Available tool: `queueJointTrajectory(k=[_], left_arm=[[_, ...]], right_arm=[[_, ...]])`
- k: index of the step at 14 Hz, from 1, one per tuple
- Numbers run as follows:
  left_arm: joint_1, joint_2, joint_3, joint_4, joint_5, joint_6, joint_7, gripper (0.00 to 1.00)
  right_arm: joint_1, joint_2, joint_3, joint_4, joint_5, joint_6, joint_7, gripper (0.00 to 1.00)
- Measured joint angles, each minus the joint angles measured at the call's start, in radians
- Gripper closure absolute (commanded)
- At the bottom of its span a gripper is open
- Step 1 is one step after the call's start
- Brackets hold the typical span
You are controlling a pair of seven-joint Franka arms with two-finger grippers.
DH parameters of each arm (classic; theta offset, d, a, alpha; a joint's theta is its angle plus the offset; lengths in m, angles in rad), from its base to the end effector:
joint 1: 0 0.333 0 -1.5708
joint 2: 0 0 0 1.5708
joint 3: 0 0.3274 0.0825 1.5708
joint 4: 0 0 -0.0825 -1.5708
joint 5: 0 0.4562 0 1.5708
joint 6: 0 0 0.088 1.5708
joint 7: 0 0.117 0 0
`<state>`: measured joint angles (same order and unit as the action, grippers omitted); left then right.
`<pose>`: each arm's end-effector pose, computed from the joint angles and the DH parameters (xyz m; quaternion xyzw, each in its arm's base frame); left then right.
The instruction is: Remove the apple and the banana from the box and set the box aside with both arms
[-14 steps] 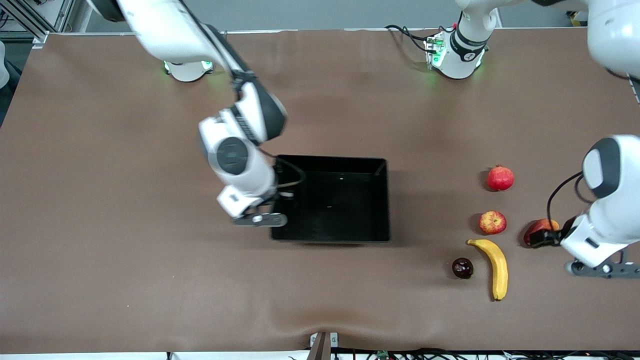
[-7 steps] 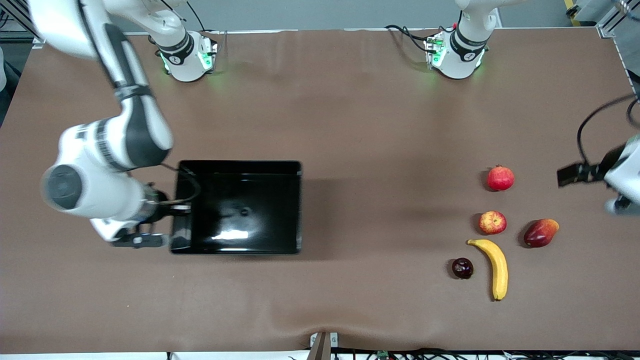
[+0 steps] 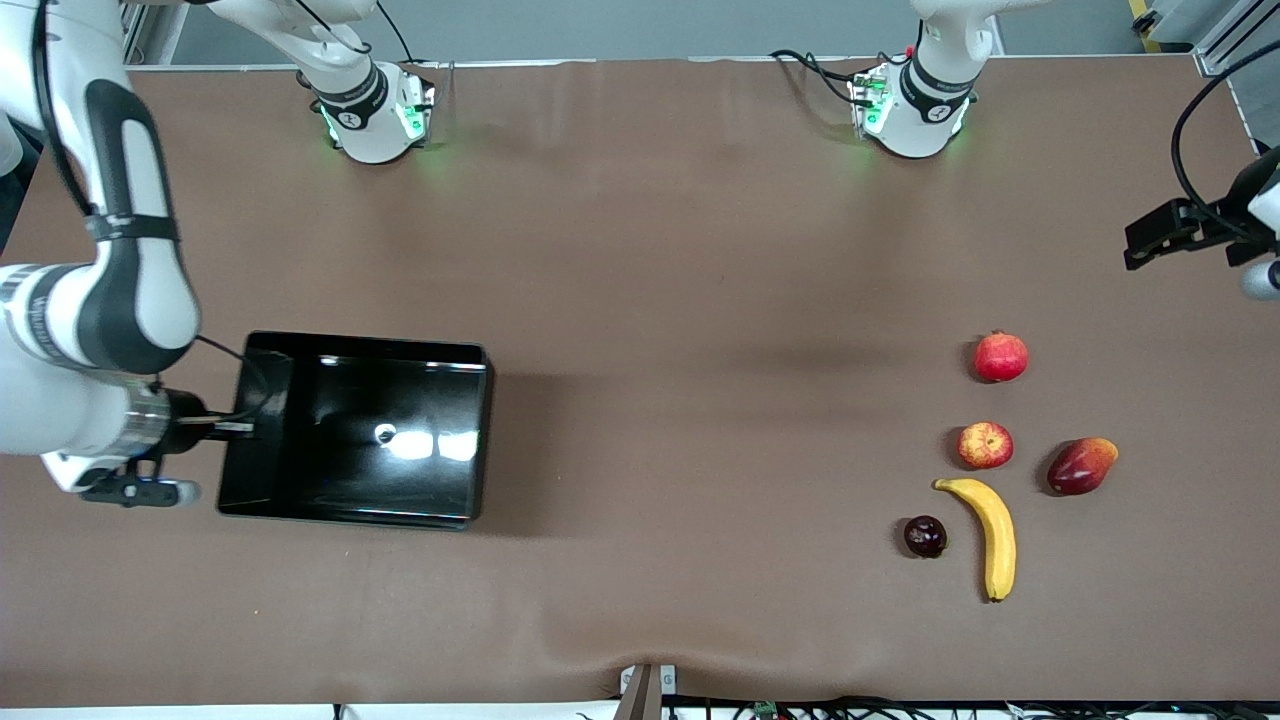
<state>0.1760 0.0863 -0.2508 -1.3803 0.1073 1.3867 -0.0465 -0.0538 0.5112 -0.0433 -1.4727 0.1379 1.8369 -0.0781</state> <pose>0.6328 -0.0258 0.6600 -0.9983 0.0063 0.0360 0.0446 0.7513 -0.0564 0.3428 -0.9954 0.0304 0.0679 0.0604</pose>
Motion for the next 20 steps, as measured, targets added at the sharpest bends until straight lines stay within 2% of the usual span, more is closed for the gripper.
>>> queueJointTrajectory(k=[6, 8, 11, 15, 16, 17, 20], left_arm=[[0.01, -0.021, 0.013, -0.009, -0.011, -0.004, -0.008, 0.0], [-0.015, -0.028, 0.044, -0.021, -0.021, -0.001, -0.008, 0.0], [-0.11, -0.046, 0.142, -0.054, -0.04, 0.001, -0.01, 0.0], [-0.126, -0.095, 0.169, -0.114, -0.061, 0.01, -0.01, 0.0], [-0.126, -0.109, 0.172, -0.13, -0.061, 0.01, -0.01, 0.0], [-0.126, -0.121, 0.175, -0.142, -0.061, 0.011, -0.01, 0.0], [-0.126, -0.147, 0.178, -0.159, -0.062, 0.012, -0.01, 0.0]], right_arm=[[-0.142, 0.075, -0.001, -0.015, 0.0, 0.142, -0.192, 1.0], [-0.179, 0.121, -0.001, -0.018, 0.0, 0.209, -0.237, 1.0], [-0.216, 0.179, -0.001, -0.018, 0.0, 0.258, -0.249, 1.0], [-0.223, 0.183, 0.003, -0.014, 0.0, 0.258, -0.265, 1.0], [-0.222, 0.183, 0.006, -0.014, 0.0, 0.258, -0.267, 0.78], [-0.222, 0.183, 0.007, -0.014, 0.0, 0.258, -0.267, 0.01], [-0.222, 0.182, 0.009, -0.013, 0.001, 0.256, -0.269, 0.0]])
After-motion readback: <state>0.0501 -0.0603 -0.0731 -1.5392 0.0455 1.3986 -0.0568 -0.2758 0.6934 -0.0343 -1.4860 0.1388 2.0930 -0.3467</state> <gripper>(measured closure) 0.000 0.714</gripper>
